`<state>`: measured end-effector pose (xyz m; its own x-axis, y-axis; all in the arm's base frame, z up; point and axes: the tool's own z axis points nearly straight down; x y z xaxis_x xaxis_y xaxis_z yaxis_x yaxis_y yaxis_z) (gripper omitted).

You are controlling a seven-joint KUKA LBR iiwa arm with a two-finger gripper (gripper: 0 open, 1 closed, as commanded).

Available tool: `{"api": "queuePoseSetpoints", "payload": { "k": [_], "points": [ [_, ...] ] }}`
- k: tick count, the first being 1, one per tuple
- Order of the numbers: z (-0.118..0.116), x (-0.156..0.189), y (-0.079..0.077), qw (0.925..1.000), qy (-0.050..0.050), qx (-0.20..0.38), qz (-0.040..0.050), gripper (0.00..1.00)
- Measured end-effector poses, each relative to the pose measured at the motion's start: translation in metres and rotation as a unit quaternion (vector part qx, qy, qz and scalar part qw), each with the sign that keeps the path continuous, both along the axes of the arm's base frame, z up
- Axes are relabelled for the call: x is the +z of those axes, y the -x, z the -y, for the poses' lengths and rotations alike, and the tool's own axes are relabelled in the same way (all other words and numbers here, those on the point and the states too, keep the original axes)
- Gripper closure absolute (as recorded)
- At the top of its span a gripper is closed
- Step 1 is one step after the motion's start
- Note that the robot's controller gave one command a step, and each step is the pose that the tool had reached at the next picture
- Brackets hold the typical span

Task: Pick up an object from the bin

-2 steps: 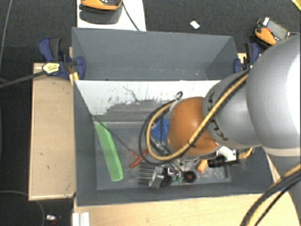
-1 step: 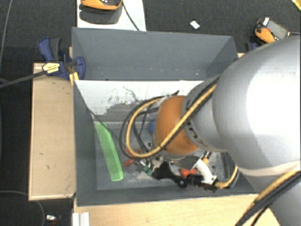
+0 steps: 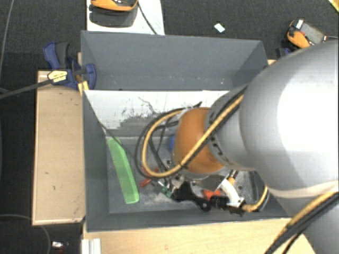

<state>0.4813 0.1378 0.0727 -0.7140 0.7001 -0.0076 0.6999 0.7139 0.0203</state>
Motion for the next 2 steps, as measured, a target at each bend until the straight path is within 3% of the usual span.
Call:
{"api": "queuePoseSetpoints", "payload": {
  "k": [2],
  "points": [
    [0.0008,0.0145,0.0007,1.0000,0.000,0.000,0.0005,1.00]
  ]
}}
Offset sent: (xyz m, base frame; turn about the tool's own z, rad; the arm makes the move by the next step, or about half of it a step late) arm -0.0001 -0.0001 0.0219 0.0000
